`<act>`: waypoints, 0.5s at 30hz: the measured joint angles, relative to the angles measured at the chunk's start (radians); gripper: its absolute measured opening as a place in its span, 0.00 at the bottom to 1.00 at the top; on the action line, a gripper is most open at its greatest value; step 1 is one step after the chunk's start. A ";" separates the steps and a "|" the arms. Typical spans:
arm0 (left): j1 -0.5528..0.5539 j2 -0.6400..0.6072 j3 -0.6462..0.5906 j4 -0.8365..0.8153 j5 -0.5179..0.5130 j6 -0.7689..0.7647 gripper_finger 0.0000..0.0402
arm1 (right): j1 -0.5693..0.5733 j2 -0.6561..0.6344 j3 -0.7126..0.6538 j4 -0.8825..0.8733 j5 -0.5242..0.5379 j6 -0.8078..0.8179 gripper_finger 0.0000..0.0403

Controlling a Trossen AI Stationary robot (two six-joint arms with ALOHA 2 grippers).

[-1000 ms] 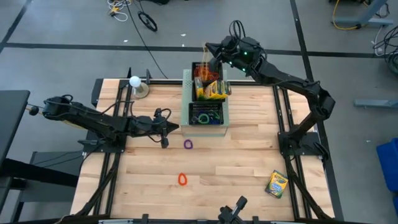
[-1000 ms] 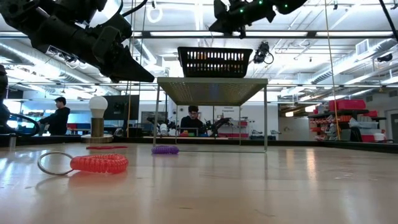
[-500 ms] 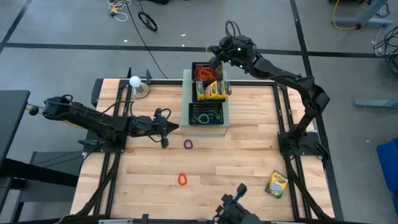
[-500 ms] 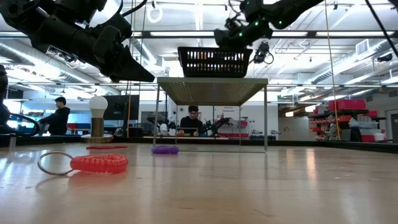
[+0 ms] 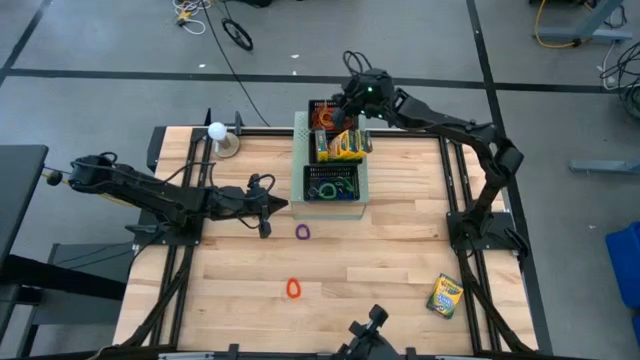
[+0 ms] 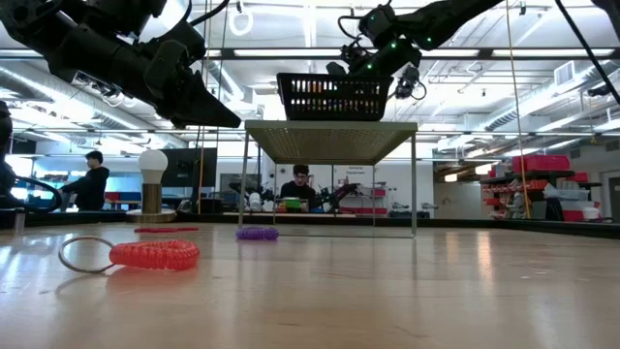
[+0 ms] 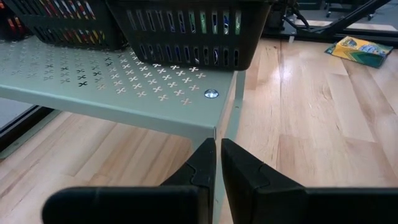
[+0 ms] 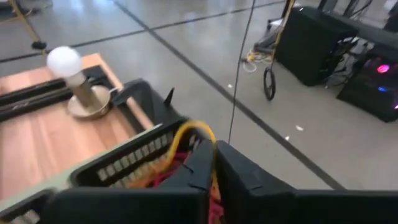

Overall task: Pick & Place Office Desk Supplies
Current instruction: Put the yellow rubber band into the top black bin on the shelf, then put the orange spring keychain into the bottom black bin on the shelf

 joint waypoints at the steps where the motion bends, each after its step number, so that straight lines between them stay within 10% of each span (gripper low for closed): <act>1: 0.000 0.000 0.000 0.000 0.000 -0.005 0.08 | 0.007 -0.002 0.000 -0.012 0.000 0.000 0.11; 15: 0.000 0.000 0.000 0.004 0.067 -0.138 0.09 | 0.030 -0.200 0.004 -0.164 0.076 -0.013 0.49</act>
